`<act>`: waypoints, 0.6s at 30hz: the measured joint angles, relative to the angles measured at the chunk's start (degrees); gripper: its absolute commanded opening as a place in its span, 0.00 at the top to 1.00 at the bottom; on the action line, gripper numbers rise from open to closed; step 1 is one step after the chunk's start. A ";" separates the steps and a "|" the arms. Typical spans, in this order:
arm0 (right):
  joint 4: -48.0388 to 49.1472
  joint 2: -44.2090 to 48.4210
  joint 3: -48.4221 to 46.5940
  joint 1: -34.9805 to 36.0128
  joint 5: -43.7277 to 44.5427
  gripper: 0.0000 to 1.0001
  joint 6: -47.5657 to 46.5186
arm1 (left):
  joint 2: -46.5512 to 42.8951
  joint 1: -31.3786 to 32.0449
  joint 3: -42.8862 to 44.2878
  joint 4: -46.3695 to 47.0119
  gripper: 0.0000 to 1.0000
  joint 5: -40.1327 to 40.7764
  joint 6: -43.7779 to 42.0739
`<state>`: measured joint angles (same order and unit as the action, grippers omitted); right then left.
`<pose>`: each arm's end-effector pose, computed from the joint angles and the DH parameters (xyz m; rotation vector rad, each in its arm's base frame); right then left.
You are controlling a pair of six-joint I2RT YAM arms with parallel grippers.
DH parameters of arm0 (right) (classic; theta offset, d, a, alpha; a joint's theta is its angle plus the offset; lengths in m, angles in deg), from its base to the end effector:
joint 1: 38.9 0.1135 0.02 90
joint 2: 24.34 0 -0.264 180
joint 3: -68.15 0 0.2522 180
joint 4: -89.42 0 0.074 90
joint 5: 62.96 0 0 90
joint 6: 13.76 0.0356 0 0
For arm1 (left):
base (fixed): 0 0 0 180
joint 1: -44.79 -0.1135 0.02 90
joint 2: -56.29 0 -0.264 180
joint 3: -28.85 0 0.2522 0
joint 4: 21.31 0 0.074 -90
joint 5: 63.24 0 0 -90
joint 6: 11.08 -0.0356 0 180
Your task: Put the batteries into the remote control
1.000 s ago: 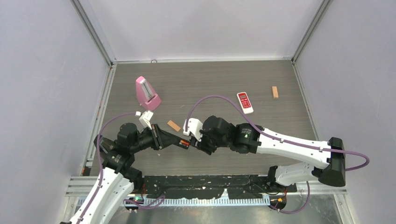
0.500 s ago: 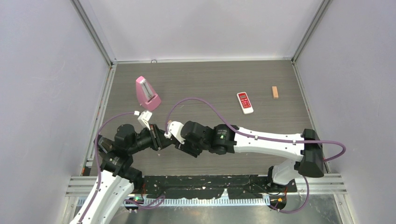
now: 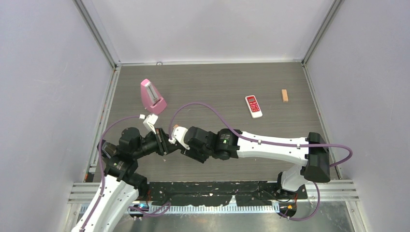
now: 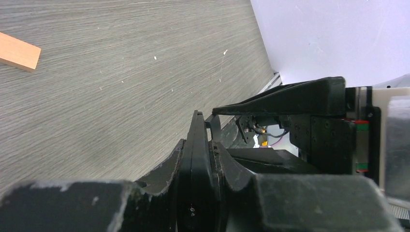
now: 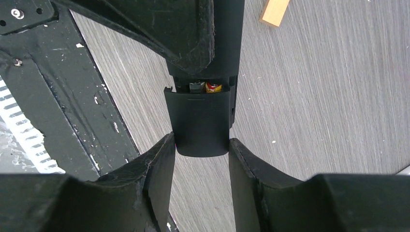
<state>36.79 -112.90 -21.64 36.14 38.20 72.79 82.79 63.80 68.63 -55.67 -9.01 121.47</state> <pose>0.0927 0.3204 0.2977 -1.4961 1.9650 0.3100 0.1116 -0.0605 0.2522 0.0263 2.0988 -1.2878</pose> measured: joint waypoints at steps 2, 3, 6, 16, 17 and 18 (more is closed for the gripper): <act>-0.13 -0.48 -0.02 0.00 0.09 0.69 0.20 | 0.00 0.00 0.00 -0.02 1.00 -0.22 0.37; -0.17 -0.63 -0.04 0.00 0.13 0.68 0.33 | 0.00 0.00 0.00 -0.02 1.00 -0.33 0.50; -0.20 -0.70 -0.04 0.00 0.17 0.68 0.57 | -0.15 0.00 0.00 0.02 1.00 -0.72 0.55; -0.26 -0.74 -0.68 0.00 0.09 0.68 0.90 | -1.42 0.00 0.00 0.31 1.00 -2.73 0.50; -0.24 -0.74 -0.81 0.00 0.02 0.68 0.98 | -1.42 0.00 0.00 0.46 1.00 -3.15 0.48; -0.24 -0.74 -0.90 0.00 0.00 0.68 1.03 | -1.42 0.00 0.00 0.68 1.00 -3.39 0.48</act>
<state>36.55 -113.64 -22.54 36.14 38.20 73.82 81.37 63.80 68.63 -54.99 -12.40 121.95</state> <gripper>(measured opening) 0.467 0.199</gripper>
